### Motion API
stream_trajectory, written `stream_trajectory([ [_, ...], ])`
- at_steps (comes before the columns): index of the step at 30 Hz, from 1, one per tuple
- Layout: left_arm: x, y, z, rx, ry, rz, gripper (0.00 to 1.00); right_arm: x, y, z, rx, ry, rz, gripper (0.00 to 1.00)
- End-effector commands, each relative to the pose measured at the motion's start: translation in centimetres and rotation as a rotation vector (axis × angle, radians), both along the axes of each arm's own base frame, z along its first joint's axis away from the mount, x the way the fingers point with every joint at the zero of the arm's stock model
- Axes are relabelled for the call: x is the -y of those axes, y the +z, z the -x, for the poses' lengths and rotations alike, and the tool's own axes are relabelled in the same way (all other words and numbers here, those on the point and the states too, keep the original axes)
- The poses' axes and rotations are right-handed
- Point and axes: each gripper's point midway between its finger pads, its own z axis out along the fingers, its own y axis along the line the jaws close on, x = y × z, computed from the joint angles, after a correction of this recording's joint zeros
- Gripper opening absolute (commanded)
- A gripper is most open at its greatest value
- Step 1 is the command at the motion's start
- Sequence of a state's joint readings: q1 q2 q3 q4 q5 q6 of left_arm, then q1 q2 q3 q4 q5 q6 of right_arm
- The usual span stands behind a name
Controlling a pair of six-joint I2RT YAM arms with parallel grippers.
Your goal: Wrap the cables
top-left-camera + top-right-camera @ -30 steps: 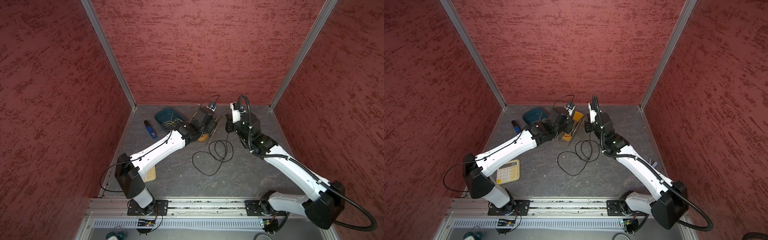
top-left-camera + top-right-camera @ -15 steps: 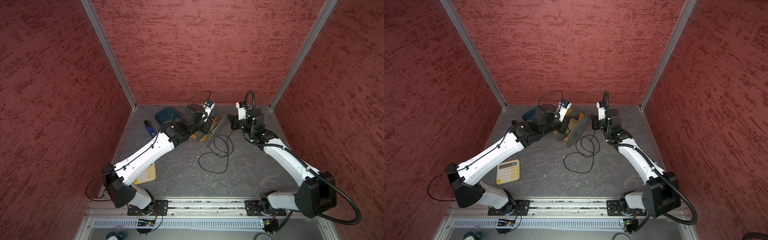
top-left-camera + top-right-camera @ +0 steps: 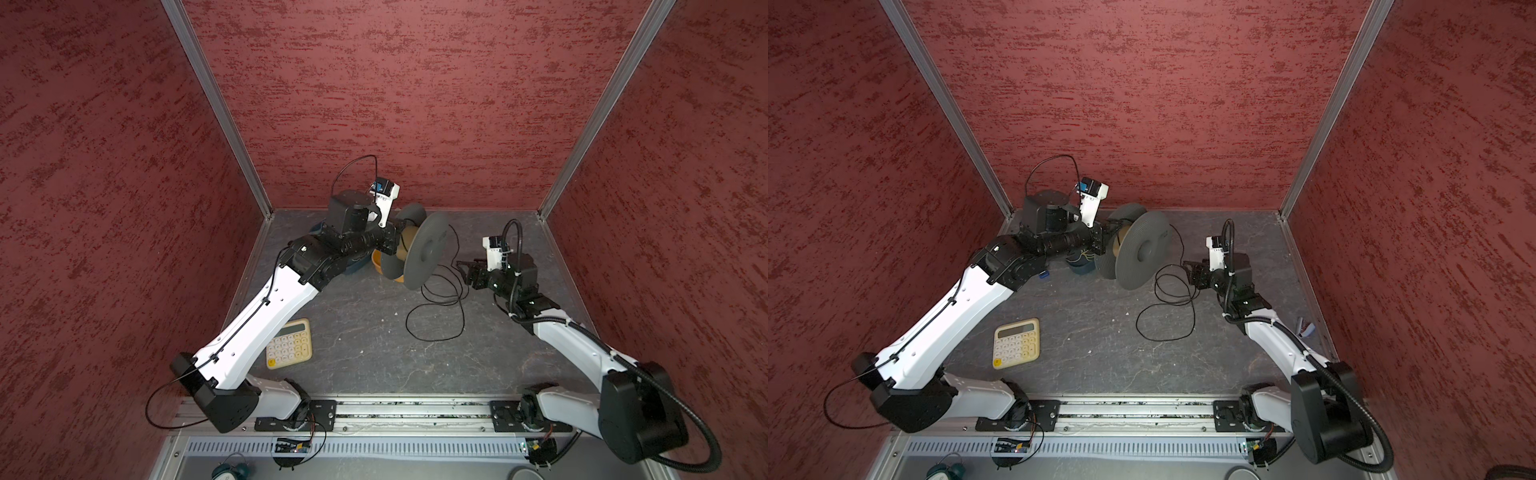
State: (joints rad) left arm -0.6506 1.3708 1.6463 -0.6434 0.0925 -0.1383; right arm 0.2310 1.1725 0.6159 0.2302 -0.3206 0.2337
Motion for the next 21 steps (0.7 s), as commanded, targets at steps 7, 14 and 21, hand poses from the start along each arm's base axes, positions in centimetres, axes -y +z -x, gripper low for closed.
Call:
stream_trajectory([
  [7,0.6,4.5,0.7,0.035,-0.051,0.151,0.0,-1.0,3.9,1.9,0.271,0.093,-0.044,0.85],
  [14,0.2,4.7,0.5,0.004,-0.044,0.18,0.0,-2.7,4.5,1.8,0.349,0.188,-0.073,0.79],
  [21,-0.2,4.6,0.2,-0.035,-0.05,0.218,0.0,-4.0,3.7,-0.4,0.328,0.231,-0.099,0.65],
])
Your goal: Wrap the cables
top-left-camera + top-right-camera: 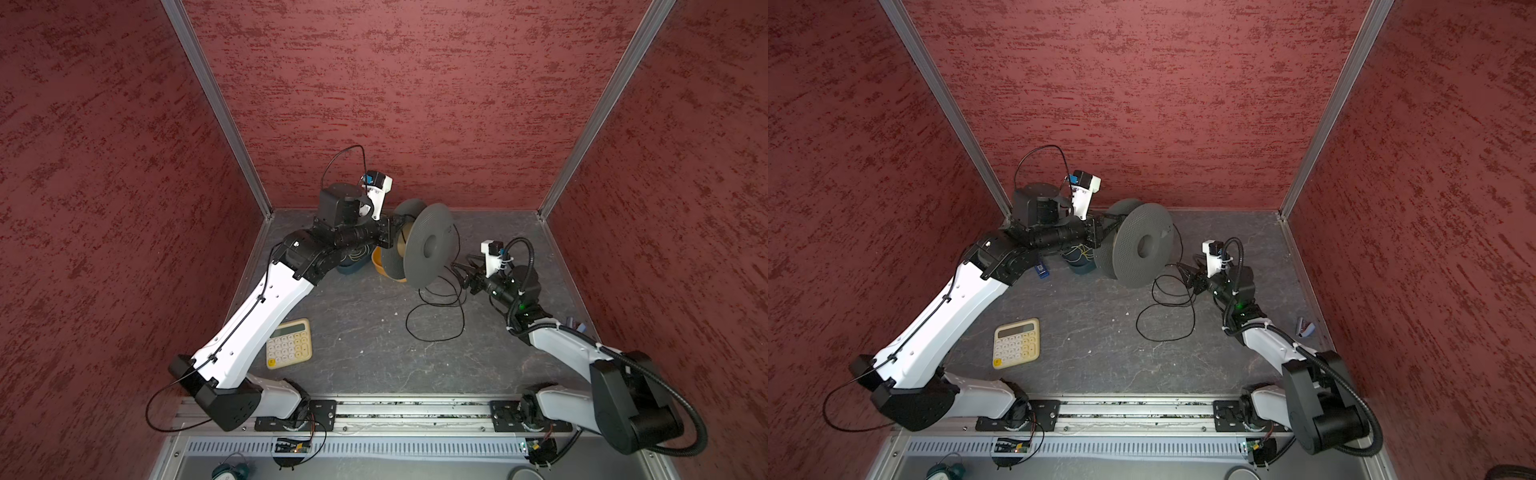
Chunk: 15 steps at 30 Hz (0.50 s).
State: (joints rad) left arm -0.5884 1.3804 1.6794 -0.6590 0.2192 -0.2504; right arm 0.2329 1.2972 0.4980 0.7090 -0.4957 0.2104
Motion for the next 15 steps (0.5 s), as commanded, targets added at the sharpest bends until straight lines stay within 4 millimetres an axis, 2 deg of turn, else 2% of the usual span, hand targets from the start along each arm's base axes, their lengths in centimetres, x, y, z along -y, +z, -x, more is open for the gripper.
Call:
stream_trajectory([
  [1,0.1,3.8,0.3,0.057,-0.024,0.109,0.0,-1.3,2.4,-1.0,0.079,0.057,-0.037,0.63],
  [6,-0.3,3.7,-0.2,0.034,-0.012,0.134,0.0,-2.6,0.5,-1.9,0.014,0.078,-0.079,0.42],
  [11,-1.4,3.9,-0.9,0.028,0.015,0.188,0.0,-3.9,-2.2,-2.0,-0.048,0.074,-0.085,0.27],
  [14,-2.3,3.9,-1.6,0.014,0.039,0.224,0.0,-4.3,-3.6,-2.0,-0.09,0.056,-0.084,0.04],
  [15,-2.6,3.9,-1.8,0.007,0.05,0.232,0.0,-4.5,-4.0,-1.9,-0.101,0.05,-0.083,0.0],
])
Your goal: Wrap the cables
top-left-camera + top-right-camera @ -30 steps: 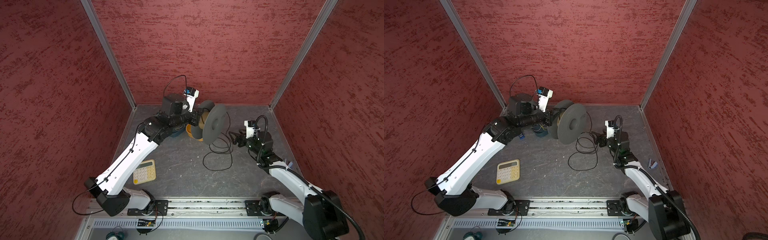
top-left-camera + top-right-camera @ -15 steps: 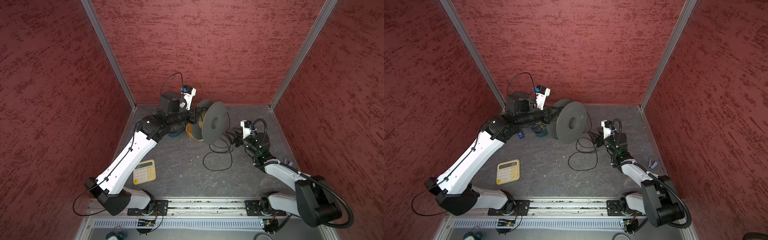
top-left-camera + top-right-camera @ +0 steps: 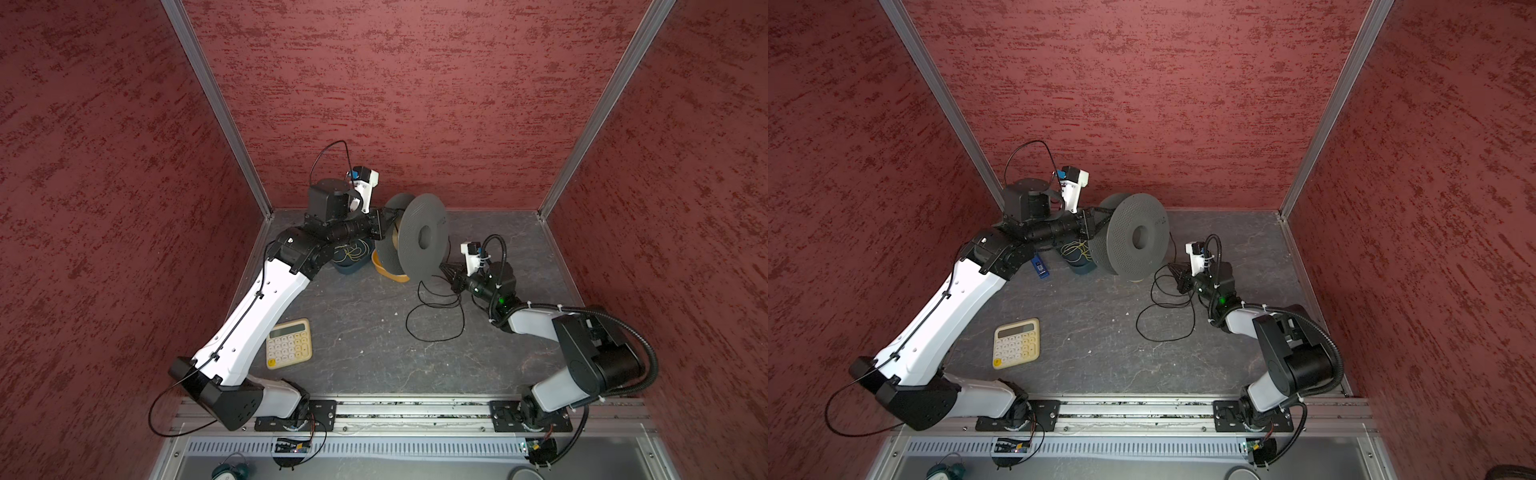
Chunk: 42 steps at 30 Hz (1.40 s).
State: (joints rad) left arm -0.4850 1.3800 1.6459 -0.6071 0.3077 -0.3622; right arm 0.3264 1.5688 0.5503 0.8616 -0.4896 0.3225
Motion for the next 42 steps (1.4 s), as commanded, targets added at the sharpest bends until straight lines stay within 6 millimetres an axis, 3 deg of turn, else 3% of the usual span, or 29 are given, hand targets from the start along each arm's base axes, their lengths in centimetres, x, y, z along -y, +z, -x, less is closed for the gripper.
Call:
stream_trajectory([
  [1,-0.8,4.0,-0.1,0.079,0.011,0.127,0.0,-0.4,0.5,0.0,0.031,-0.033,-0.017,0.0],
  [9,-2.8,2.8,-3.3,0.023,0.13,0.236,0.0,-2.6,-2.6,2.5,-0.016,-0.094,0.093,0.0],
  [15,-5.0,1.0,-6.1,0.055,0.361,0.167,0.0,-4.8,-4.4,4.7,-0.036,-0.096,0.198,0.0],
  [20,-4.9,-0.2,-7.2,0.093,0.459,0.087,0.0,-7.4,-4.4,6.4,-0.018,-0.074,0.272,0.0],
  [28,-3.2,-2.2,-8.3,0.193,0.559,-0.168,0.0,-11.1,-1.8,9.6,0.082,-0.06,0.335,0.0],
  [33,-1.7,-3.3,-8.4,0.273,0.608,-0.394,0.0,-12.2,0.1,10.2,0.117,-0.102,0.417,0.0],
  [37,-1.3,-4.6,-8.2,0.29,0.615,-0.524,0.0,-11.2,3.5,10.0,0.126,-0.169,0.421,0.0],
  [42,-0.8,-6.3,-7.5,0.258,0.554,-0.603,0.0,-8.2,7.2,9.5,0.164,-0.294,0.436,0.0],
])
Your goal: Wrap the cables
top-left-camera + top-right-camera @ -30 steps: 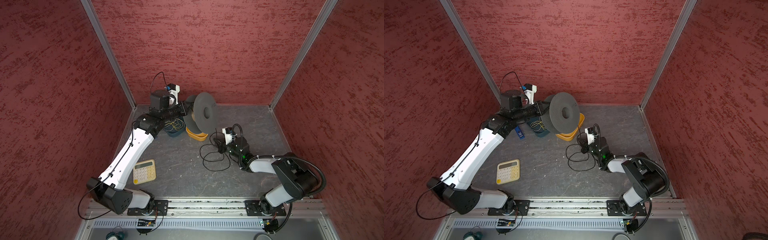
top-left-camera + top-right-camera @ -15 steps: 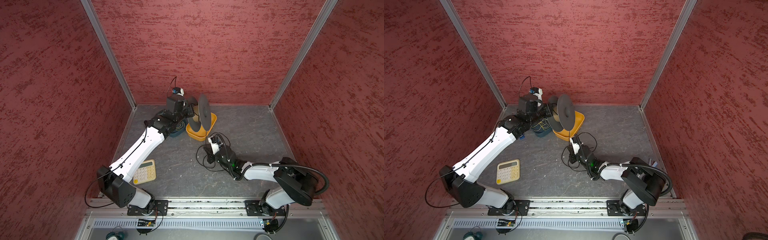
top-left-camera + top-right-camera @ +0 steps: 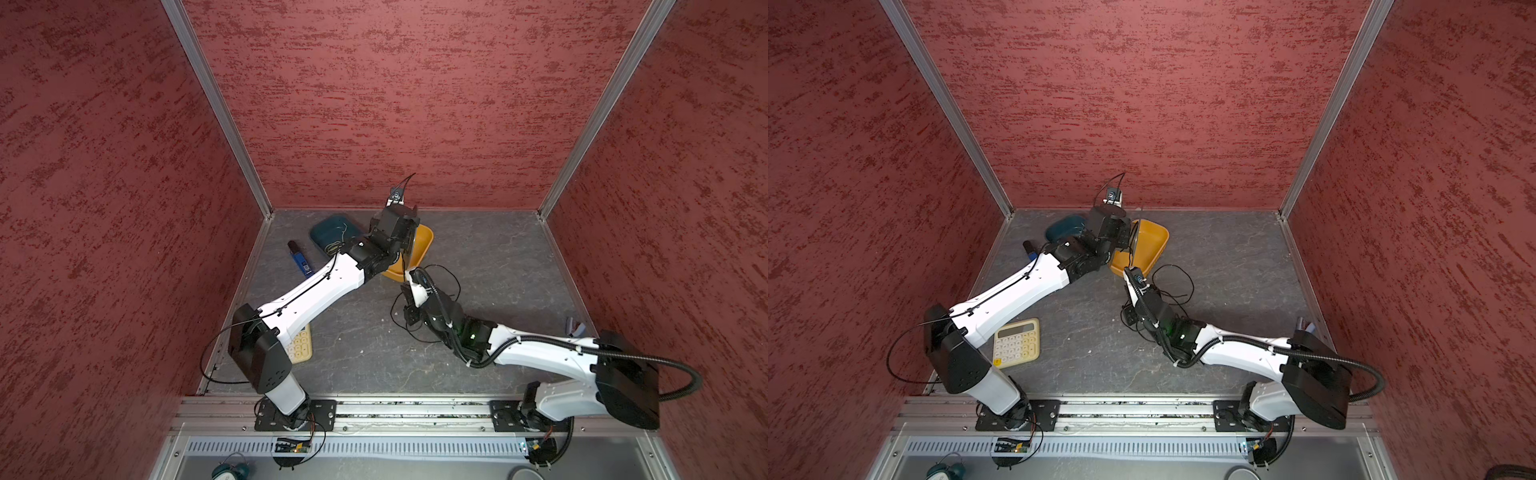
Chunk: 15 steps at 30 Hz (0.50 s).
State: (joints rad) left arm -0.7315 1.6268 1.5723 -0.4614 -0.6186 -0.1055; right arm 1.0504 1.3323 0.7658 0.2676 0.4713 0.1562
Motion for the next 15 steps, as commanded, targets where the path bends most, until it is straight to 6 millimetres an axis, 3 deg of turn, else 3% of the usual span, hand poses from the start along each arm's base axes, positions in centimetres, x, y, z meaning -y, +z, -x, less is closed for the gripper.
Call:
stream_trajectory([
  [1,-0.5,3.1,0.1,0.074,0.016,-0.007,0.0,3.6,2.3,-0.7,0.059,-0.15,0.067,0.0],
  [8,0.5,1.0,2.1,0.01,-0.056,-0.017,0.0,7.3,6.3,-2.1,0.149,-0.258,0.094,0.0],
  [15,2.7,0.0,3.9,-0.079,-0.167,0.058,0.0,7.4,9.6,-3.8,0.232,-0.289,0.095,0.03],
])
